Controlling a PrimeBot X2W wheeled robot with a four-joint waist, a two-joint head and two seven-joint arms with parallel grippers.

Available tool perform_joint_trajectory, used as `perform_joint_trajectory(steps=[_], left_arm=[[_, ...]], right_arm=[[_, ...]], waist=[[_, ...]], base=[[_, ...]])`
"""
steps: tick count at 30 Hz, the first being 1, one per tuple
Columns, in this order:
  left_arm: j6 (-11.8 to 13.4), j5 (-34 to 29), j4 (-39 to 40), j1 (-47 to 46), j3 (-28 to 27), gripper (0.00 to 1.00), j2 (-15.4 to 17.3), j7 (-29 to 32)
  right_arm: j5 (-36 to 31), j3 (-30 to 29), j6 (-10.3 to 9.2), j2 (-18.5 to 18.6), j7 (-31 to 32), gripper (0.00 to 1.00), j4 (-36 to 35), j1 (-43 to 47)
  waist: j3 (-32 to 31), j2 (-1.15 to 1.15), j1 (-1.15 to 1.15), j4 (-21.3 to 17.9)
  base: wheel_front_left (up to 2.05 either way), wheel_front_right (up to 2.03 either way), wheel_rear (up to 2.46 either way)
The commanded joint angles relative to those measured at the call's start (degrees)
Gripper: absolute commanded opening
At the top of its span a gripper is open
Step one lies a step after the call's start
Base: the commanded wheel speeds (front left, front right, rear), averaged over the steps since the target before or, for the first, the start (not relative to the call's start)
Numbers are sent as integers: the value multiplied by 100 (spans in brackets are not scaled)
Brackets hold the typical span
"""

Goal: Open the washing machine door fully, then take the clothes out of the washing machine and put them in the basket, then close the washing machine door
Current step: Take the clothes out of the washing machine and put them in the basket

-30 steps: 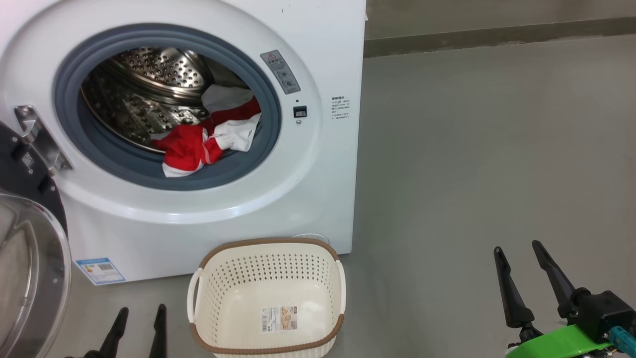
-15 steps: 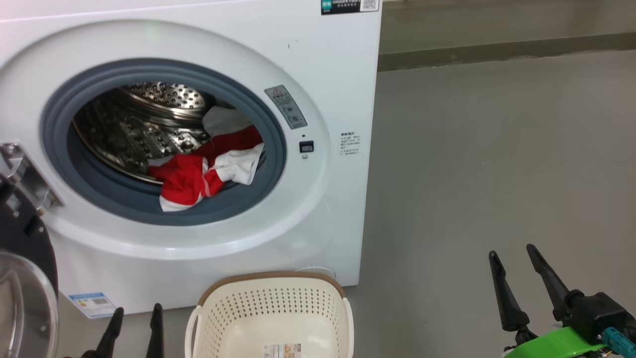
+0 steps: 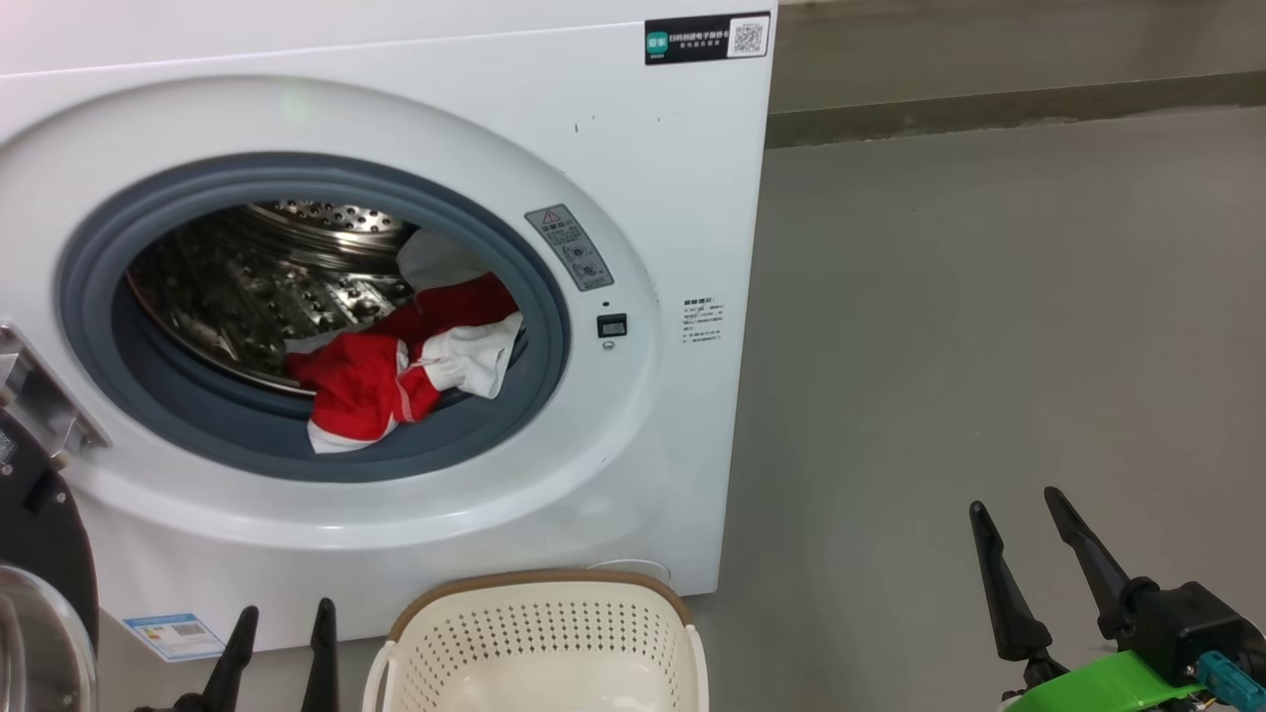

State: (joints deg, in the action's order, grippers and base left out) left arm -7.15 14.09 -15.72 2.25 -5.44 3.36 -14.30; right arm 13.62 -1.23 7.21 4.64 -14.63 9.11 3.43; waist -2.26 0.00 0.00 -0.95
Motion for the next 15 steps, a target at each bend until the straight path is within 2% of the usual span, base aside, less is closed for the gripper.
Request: perform_joint_trajectory(steps=[1,15], left_arm=[[-33,-45,160,-203,-171,100,47,-70],[-34,-84,132,-269,-264,100,7,-70]], right_arm=[[39,132,28,102,-37,100,-126,-163],[47,201,28,144,-37,100,-69,-177]], waist=[[0,0,0,-5],[-1,0,0,14]], base=[[0,0,0],[0,0,0]])
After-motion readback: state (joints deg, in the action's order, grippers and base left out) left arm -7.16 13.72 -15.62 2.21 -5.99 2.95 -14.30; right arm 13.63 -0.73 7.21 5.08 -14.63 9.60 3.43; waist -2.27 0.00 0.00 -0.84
